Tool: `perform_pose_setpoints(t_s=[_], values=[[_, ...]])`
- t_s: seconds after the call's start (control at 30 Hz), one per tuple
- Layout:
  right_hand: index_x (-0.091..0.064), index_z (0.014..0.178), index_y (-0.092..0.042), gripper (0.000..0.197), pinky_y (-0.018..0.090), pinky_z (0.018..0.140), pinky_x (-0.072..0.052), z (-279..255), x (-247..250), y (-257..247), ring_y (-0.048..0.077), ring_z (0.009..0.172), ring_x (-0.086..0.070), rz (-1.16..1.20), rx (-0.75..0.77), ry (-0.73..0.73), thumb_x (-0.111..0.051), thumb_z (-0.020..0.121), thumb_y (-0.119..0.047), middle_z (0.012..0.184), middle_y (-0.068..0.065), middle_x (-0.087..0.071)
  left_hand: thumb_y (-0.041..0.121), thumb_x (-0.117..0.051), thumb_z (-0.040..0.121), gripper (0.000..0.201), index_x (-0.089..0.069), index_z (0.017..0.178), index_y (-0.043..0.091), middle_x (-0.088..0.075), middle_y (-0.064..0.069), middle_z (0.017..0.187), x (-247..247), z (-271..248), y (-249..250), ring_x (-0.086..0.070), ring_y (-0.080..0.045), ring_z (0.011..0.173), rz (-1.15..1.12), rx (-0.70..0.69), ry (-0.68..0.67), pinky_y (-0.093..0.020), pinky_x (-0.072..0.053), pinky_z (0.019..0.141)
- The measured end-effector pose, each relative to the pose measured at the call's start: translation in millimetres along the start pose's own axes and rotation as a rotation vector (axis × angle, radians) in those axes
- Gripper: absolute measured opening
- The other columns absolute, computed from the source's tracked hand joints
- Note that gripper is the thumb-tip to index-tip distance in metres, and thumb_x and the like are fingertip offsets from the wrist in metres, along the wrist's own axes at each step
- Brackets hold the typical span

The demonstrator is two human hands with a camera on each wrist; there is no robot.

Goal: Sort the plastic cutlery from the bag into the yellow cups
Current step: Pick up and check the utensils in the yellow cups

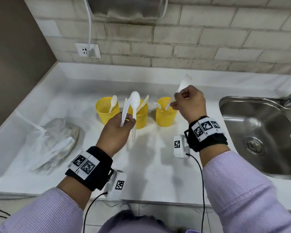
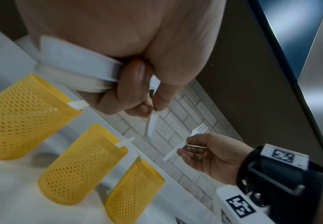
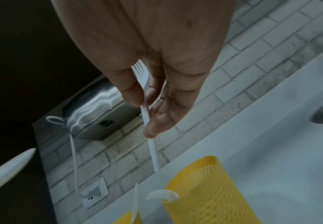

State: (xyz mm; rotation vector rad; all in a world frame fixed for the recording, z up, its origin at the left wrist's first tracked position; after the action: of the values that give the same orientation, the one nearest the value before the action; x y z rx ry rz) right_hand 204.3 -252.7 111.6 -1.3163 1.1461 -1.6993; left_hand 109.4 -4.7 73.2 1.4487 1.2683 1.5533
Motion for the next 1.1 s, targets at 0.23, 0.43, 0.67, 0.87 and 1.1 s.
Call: perform_pose_setpoints(t_s=[0.23, 0.43, 0.67, 0.87, 1.1], values=[[-0.064, 0.086, -0.013, 0.009, 0.038, 0.084, -0.055, 39.4, -27.2, 8.9, 0.031, 0.094, -0.069, -0.305, 0.027, 0.044, -0.064, 0.091, -0.02, 0.092, 0.01, -0.073, 0.032, -0.059, 0.101, 0.012, -0.064, 0.091, 0.029, -0.06, 0.011, 0.074, 27.6, 21.8, 3.7, -0.05, 0.002, 0.057, 0.059, -0.053, 0.002, -0.023, -0.036, 0.06], [-0.069, 0.096, -0.021, 0.01, 0.047, 0.091, -0.039, 31.2, -47.6, 37.3, 0.04, 0.122, -0.04, -0.624, -0.054, 0.081, -0.065, 0.095, -0.031, 0.126, 0.013, -0.049, 0.031, -0.059, 0.102, 0.011, -0.063, 0.092, 0.028, -0.06, 0.013, 0.075, 43.4, 33.6, 3.1, -0.052, 0.006, 0.064, 0.109, -0.092, 0.008, -0.01, -0.036, 0.059], [-0.073, 0.099, -0.022, 0.013, 0.048, 0.093, -0.039, 32.4, -54.6, 48.1, 0.04, 0.121, -0.04, -0.679, -0.037, 0.091, -0.065, 0.095, -0.03, 0.125, 0.012, -0.049, 0.032, -0.059, 0.101, 0.009, -0.062, 0.094, 0.029, -0.061, 0.014, 0.078, 43.3, 46.3, 0.6, -0.053, 0.005, 0.068, 0.102, -0.083, -0.004, -0.012, -0.037, 0.063], [-0.064, 0.13, -0.015, 0.038, 0.05, 0.095, -0.038, 18.6, -46.2, 35.0, 0.04, 0.124, -0.038, -0.674, -0.004, 0.109, -0.056, 0.093, -0.011, 0.133, 0.015, -0.045, 0.029, -0.061, 0.101, 0.008, -0.065, 0.097, 0.023, -0.063, 0.012, 0.078, 29.4, 50.7, 0.4, -0.054, -0.001, 0.068, 0.034, -0.081, -0.068, -0.016, -0.039, 0.066], [-0.07, 0.123, -0.014, 0.043, 0.038, 0.1, -0.047, -27.2, -83.0, -14.8, 0.023, 0.104, -0.057, -0.112, 0.064, -0.126, -0.051, 0.086, -0.022, 0.114, 0.006, -0.051, 0.027, -0.061, 0.101, 0.006, -0.065, 0.098, 0.024, -0.061, -0.002, 0.081, 15.8, 53.5, 8.0, -0.057, -0.015, 0.078, -0.045, -0.084, -0.154, -0.03, -0.043, 0.076]])
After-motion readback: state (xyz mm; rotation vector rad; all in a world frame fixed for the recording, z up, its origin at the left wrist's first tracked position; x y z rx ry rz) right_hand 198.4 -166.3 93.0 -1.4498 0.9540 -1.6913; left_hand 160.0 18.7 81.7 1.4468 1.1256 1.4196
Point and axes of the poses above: each hand's wrist, its own z-axis towards the middle knuckle, its own x-axis out of the back of the hand, y = z × x, the point moved 6 cm from there along z, towards the middle knuckle
